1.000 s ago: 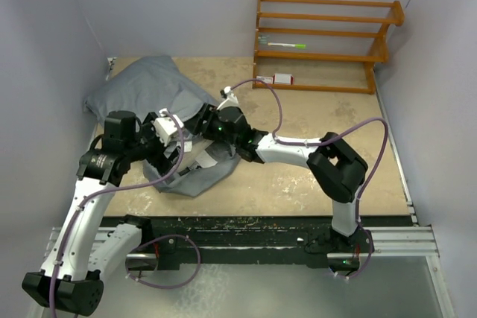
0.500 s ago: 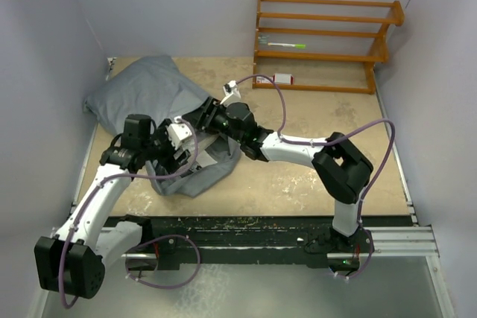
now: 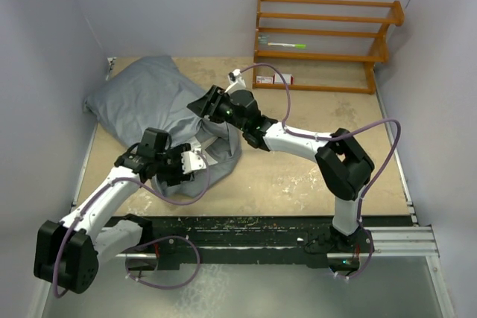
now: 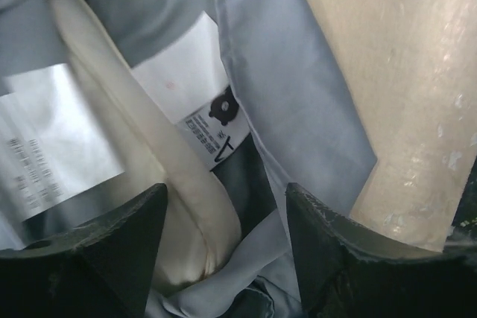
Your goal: Remove the pillowcase from the pillow
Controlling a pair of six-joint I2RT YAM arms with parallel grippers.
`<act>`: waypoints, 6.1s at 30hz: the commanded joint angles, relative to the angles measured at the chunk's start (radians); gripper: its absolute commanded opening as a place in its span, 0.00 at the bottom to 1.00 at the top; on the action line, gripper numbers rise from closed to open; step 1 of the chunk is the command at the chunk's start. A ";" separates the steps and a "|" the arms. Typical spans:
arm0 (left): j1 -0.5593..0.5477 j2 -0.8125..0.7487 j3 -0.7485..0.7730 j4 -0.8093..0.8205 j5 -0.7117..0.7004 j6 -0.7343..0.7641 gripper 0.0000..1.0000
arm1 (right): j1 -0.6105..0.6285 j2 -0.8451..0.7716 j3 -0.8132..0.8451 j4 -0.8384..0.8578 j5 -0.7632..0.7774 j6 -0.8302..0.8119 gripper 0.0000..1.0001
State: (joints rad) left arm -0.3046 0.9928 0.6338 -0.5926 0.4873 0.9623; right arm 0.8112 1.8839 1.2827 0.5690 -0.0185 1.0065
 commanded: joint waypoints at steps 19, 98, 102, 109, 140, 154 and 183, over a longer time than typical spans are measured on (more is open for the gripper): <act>-0.047 -0.096 -0.233 0.351 -0.398 0.239 0.84 | 0.002 0.005 0.067 -0.047 -0.046 -0.109 0.62; -0.047 -0.014 1.341 -0.068 -0.140 -0.588 0.00 | 0.012 -0.566 0.329 -0.338 -0.108 -0.881 0.90; -0.047 -0.006 1.347 -0.250 0.006 -0.538 0.00 | -0.003 -0.588 0.318 -0.376 -0.142 -0.948 0.93; -0.048 -0.064 1.221 -0.367 0.125 -0.473 0.00 | -0.105 -0.578 0.337 -0.470 -0.209 -0.885 0.95; -0.047 -0.132 1.121 -0.526 0.146 -0.277 0.00 | -0.294 -0.488 0.297 -0.486 -0.618 -0.585 0.00; -0.047 -0.182 1.108 -0.466 0.119 -0.280 0.00 | -0.398 -0.486 -0.144 -0.388 -0.276 -0.550 0.00; -0.047 -0.189 0.957 -0.373 0.104 -0.302 0.00 | 0.013 -0.563 0.476 -0.959 -0.556 -1.268 0.85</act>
State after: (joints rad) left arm -0.3504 0.7891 1.5944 -1.0325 0.5850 0.6403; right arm 0.6754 1.1904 1.6638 -0.0956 -0.5793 -0.0334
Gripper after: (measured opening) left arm 0.046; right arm 0.858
